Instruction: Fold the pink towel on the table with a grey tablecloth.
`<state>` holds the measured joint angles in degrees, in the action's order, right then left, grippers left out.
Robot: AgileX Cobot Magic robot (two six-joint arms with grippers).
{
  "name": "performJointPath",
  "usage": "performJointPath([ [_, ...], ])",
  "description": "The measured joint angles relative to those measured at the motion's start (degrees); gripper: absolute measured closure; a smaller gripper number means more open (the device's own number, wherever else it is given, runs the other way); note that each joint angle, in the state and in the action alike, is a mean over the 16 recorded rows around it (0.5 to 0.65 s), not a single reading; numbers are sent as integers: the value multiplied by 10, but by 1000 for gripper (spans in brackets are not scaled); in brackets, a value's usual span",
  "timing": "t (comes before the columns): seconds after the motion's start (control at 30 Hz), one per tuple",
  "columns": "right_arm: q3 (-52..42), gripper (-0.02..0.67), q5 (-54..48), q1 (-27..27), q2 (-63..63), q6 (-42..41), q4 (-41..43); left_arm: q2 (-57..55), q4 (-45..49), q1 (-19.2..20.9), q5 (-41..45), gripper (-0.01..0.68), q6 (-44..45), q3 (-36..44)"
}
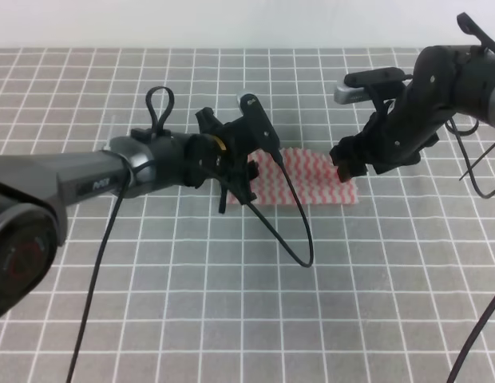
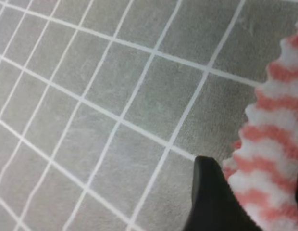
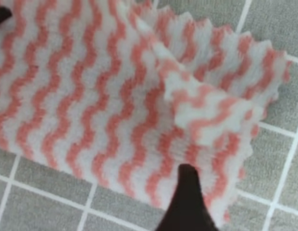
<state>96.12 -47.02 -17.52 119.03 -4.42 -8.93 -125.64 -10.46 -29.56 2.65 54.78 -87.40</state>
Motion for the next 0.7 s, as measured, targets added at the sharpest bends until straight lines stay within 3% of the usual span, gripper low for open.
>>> performJointPath([
  [0.2,0,180,3,1,6,1,-5,11,-6,-7,15,328,-19,0],
  [0.53,-1,184,36,1,26,9,-4,29,-12,-19,72,332,-45,1],
  [0.7,-1,185,24,1,32,19,-13,34,-12,-20,98,373,-47,1],
])
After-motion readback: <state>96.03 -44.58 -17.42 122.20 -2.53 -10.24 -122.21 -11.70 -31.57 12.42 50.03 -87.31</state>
